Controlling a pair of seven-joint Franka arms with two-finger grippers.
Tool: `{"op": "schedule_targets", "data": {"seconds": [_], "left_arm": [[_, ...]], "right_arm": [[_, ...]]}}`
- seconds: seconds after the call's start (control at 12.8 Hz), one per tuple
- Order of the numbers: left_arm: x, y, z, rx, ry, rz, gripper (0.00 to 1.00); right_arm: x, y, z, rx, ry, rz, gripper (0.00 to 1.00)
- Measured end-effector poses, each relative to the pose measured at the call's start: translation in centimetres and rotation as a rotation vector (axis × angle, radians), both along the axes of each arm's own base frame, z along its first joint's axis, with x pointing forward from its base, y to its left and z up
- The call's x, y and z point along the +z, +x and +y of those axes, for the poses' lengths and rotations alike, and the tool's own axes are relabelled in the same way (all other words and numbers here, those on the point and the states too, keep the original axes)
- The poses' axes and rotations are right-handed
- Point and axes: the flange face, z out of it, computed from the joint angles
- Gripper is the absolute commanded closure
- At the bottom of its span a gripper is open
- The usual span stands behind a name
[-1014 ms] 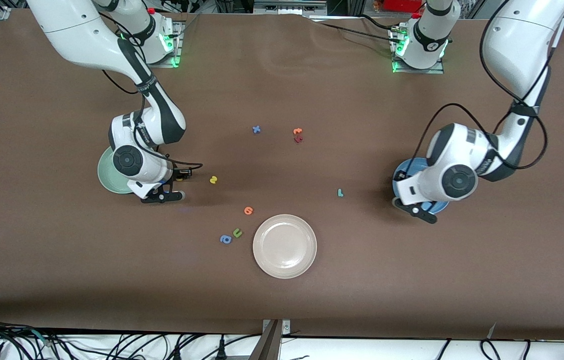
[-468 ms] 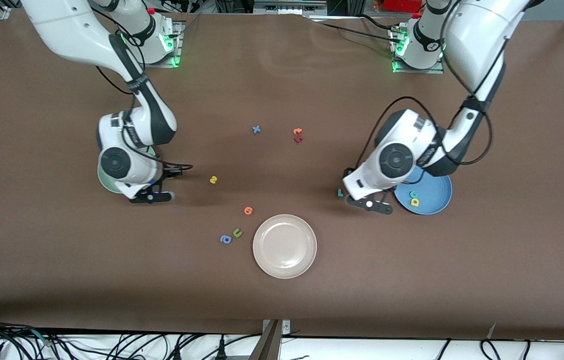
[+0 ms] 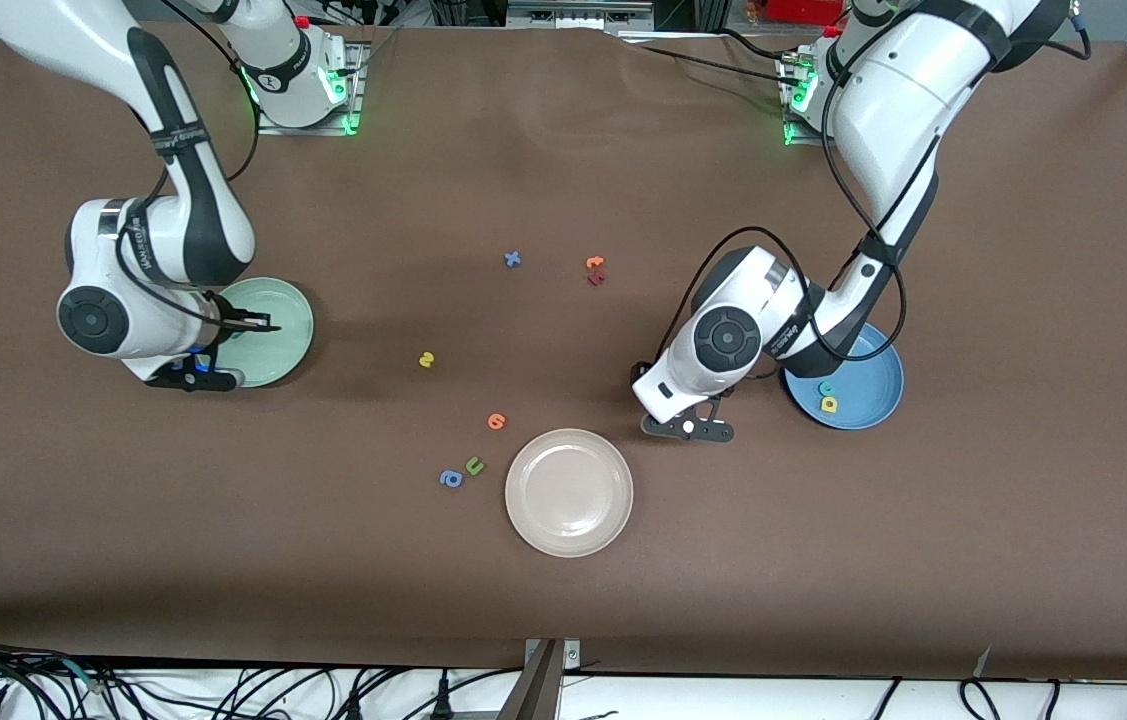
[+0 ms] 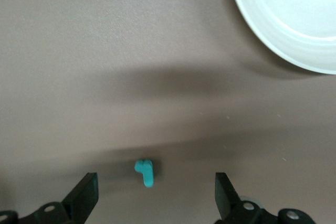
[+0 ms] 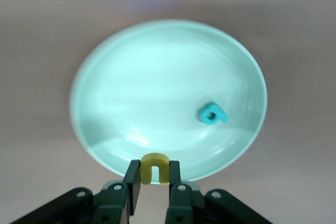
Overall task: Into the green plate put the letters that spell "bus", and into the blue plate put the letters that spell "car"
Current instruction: 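Place the n on the green plate while the left gripper drops c on blue, then grasp the teal 1 with the left gripper while the right gripper reaches yellow 2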
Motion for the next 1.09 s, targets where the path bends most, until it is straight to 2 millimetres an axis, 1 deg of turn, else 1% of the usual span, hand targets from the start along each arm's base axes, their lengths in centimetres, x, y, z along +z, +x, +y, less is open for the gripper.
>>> {"op": "schedule_targets", "data": {"seconds": [0.08,0.16,0.23,0.31,0.39,0.47,0.62,0.7,0.78,0.86,1.01,1.09], "left_arm": [[-0.9,-0.1,0.1,-0.003,0.024,-0.004,0.43],[-1.9,-0.4,-0.2,-0.01,0.039,0.001,0.45],[-2.8,-0.8,-0.5,-0.012,0.045,0.011,0.45],[-3.5,-1.2,-0.8,-0.011,0.05,0.02,0.45],[-3.8,-1.3,-0.9,-0.009,0.053,0.024,0.45],[-3.8,-1.3,-0.9,-0.008,0.053,0.024,0.45],[-3.9,-1.3,-0.9,-0.008,0.055,0.026,0.52],[-3.9,-1.4,-0.9,-0.009,0.055,0.027,0.55],[-3.9,-1.4,-0.9,-0.009,0.056,0.028,0.64],[-3.8,-1.5,-0.9,-0.01,0.06,0.033,0.73],[-3.8,-1.6,-0.7,-0.011,0.071,0.046,0.93],[-3.7,-1.6,-0.7,-0.011,0.076,0.05,0.96]], "right_arm": [[-1.4,-0.9,-0.6,-0.003,-0.002,0.016,0.87],[-2.5,-1.6,-0.7,-0.001,-0.002,0.02,0.83],[-3.3,-2.1,-0.6,0.002,-0.003,0.017,0.61],[-3.8,-2.4,-0.5,0.005,-0.002,0.013,0.18],[-4.0,-2.5,-0.4,0.006,-0.002,0.01,0.01],[-3.9,-2.4,-0.4,0.007,-0.001,0.006,0.01],[-2.9,-2.0,-0.2,0.007,0.002,-0.01,0.01],[-1.8,-1.6,0.3,0.002,0.003,-0.016,0.01],[-0.4,-0.9,1.2,-0.007,0.004,-0.026,0.01],[1.3,-0.2,2.9,-0.022,0.007,-0.045,0.01],[4.4,1.2,8.2,-0.079,0.023,-0.105,0.01],[5.5,1.6,10.9,-0.116,0.039,-0.128,0.02]]}}
